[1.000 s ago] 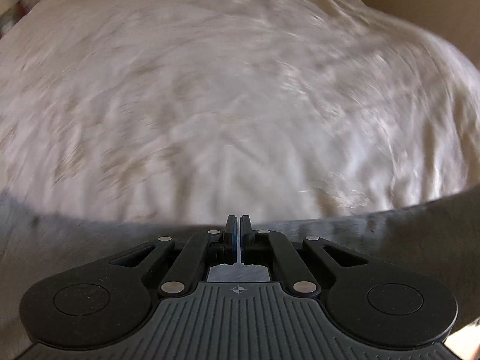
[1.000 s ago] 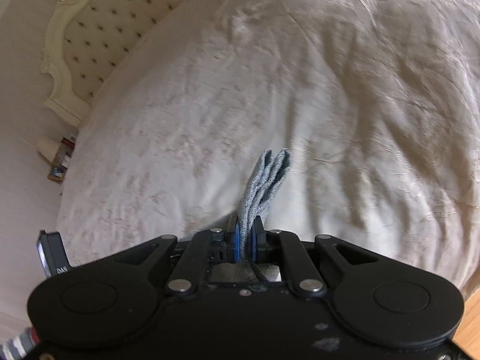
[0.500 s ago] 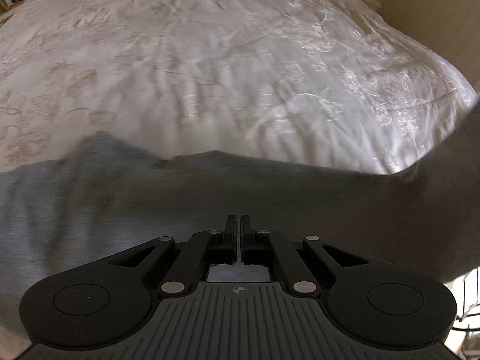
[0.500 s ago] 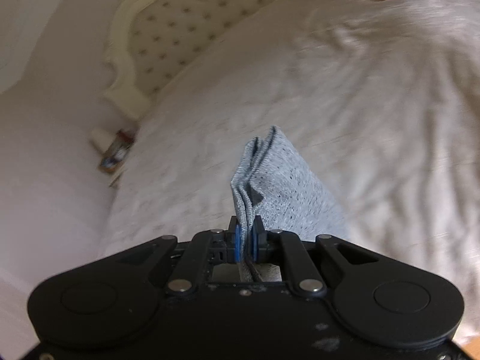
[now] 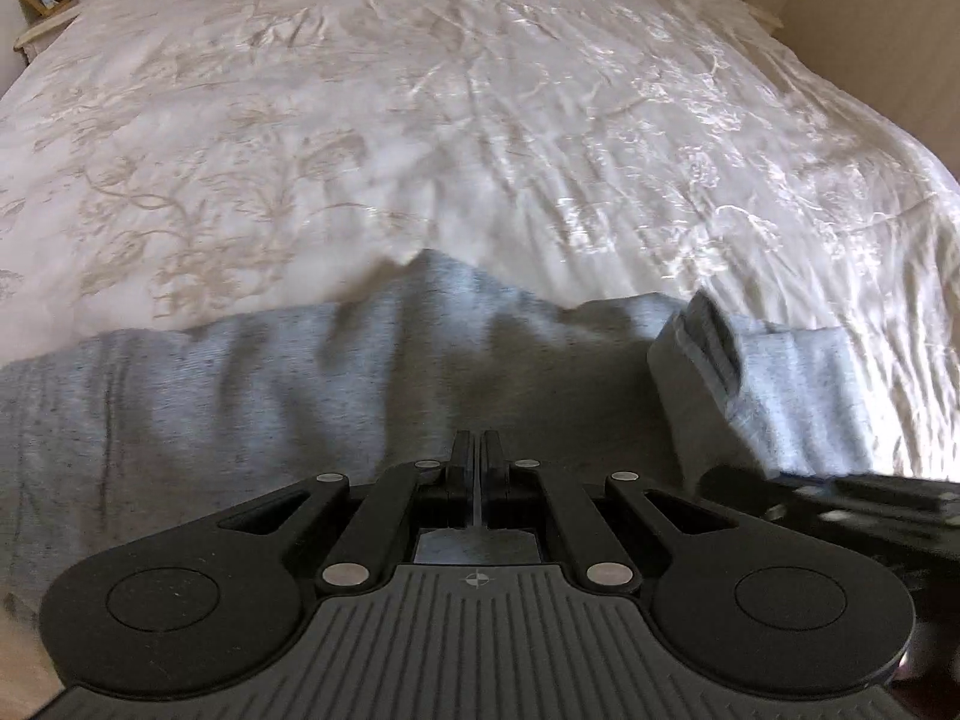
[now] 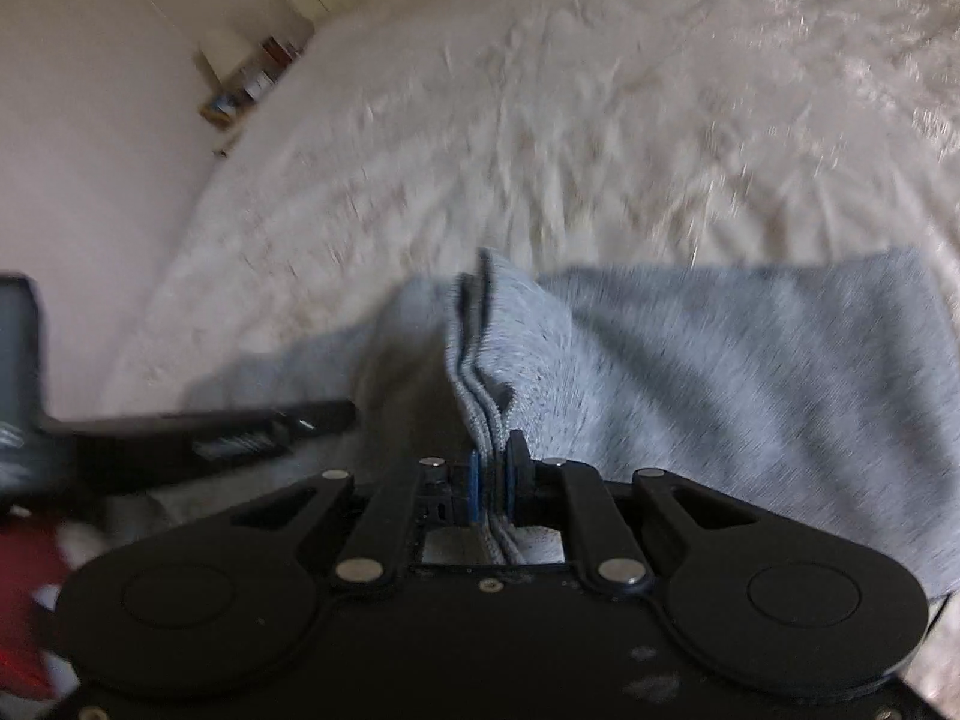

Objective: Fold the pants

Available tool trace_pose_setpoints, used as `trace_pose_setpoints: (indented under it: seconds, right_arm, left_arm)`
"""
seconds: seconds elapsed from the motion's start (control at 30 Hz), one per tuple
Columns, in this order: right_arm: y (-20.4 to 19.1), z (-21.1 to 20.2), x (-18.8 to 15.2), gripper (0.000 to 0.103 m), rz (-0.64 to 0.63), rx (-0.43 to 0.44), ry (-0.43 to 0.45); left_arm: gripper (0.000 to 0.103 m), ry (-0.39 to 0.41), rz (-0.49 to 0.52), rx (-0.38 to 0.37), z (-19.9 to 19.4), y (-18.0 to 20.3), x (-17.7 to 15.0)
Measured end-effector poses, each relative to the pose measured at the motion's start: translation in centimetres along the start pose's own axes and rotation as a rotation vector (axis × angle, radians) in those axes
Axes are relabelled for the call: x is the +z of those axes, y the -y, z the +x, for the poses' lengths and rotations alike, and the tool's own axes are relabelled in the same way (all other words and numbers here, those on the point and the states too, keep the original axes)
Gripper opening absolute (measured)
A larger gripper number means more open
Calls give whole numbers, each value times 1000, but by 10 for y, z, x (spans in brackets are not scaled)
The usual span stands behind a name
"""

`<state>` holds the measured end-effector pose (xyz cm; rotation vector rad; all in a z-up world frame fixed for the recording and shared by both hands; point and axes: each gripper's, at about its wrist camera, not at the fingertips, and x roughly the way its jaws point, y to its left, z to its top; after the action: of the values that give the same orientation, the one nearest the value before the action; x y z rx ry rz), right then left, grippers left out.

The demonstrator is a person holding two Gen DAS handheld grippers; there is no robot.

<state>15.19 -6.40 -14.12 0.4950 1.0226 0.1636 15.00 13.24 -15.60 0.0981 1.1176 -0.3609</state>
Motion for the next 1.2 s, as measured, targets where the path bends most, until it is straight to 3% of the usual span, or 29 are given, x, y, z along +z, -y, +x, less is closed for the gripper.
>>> trace_pose_setpoints:
  seconds: [0.13,0.2,0.27,0.43,0.5,0.53,0.73,0.93,1.03,1.2]
  right_arm:
    - [-10,6,-5,26,-6,31,-15]
    - [-13,-6,-7,40,-22,41,-2]
    - [-6,-21,-4,41,-23,37,20]
    - [37,-44,3,40,59,-26,48]
    - [60,-42,10,24,91,-83,40]
    - [71,-42,12,21,109,-105,37]
    - [123,-26,32,20,176,-163,16]
    - [167,-3,43,14,248,-237,-41]
    - [174,2,46,11,248,-237,-51]
    - [157,-12,50,17,177,-196,-37]
  left_arm:
    - [3,14,-6,-14,-6,-4,0]
    - [3,25,-6,-27,-9,-1,0]
    - [3,41,7,-41,-12,8,2]
    - [3,42,53,-86,-8,38,-1]
    - [3,8,67,-91,2,49,-6]
    - [3,-10,75,-89,8,53,-8]
    - [3,-136,87,-12,49,59,-24]
    - [3,-164,76,29,60,62,-25]
    - [3,-155,58,41,55,62,-27]
    - [3,-102,1,104,26,49,-34]
